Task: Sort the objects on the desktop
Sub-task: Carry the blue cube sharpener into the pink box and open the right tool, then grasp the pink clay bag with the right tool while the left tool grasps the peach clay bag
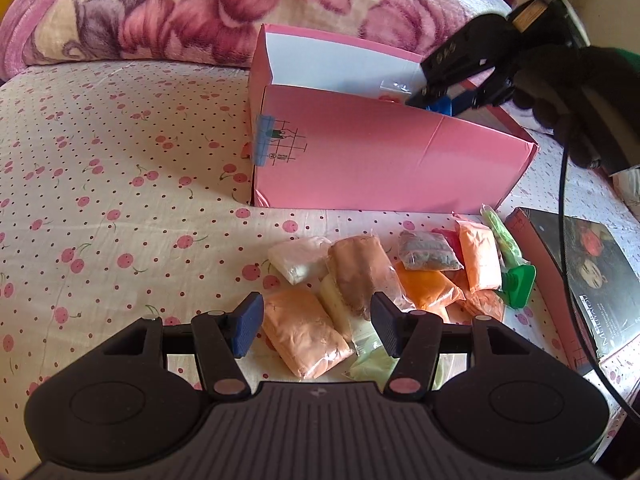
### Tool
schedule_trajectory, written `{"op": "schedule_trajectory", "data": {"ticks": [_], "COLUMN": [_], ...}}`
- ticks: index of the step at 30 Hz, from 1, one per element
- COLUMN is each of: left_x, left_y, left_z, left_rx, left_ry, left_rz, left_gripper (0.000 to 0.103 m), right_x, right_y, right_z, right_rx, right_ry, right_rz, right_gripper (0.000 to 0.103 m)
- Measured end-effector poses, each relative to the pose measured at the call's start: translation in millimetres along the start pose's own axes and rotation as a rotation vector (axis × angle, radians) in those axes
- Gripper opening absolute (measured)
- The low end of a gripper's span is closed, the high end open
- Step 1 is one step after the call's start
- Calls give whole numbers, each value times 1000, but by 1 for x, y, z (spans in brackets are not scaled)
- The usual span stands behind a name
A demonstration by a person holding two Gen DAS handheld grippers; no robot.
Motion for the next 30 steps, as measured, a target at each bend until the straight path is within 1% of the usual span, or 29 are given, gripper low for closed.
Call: {"op": "schedule_trajectory", "data": {"ticks": [4, 5, 6, 7, 8, 11, 17, 19, 22, 26, 30], "left_x": [0, 0, 0, 0, 0, -1, -1, -1, -2, -4, -10], "left_y": [0, 0, 0, 0, 0, 0, 0, 0, 0, 0, -2], "left_z": [2, 3, 3, 4, 4, 7, 8, 8, 12, 23, 36], "left_rx": [-4, -5, -5, -4, -3, -7, -5, -3, -8, -47, -107], "left_ry": [-3, -4, -4, -5, -5, -10, -15, -16, -20, -5, 37], "left_rz": [-1, -1, -1, -1, 0, -3, -2, -3, -7, -14, -35], "left_gripper": [58, 58, 58, 58, 58, 58, 58, 58, 58, 58, 58], "right_x": [16, 18, 20, 21, 21, -2, -55, -70, -93, -115, -120], "right_y": [8, 10, 12, 14, 15, 13, 10, 8, 19, 42, 78], "right_z": [-8, -9, -11, -13, -15, -14, -12, -8, -3, 0, 4], "right_rx": [0, -4, -8, -13, -14, 2, 38, 30, 17, 23, -10], "right_ry": [49, 61, 75, 94, 107, 65, -32, -60, -99, -148, -168], "right_rz": [37, 42, 47, 49, 43, -31, -187, -223, -265, -301, -299], "right_gripper": [42, 51, 62, 67, 68, 70, 72, 72, 72, 72, 72]}}
Point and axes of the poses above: each gripper's, at about its wrist camera, not at the fingertips, and x roughly the way its jaws point, z to its left, y to its underside, the point moved 10 cm from there along x, roughly the way its jaws point, and after that the axes turned 15 degrees about x, right-handed, at the moved point
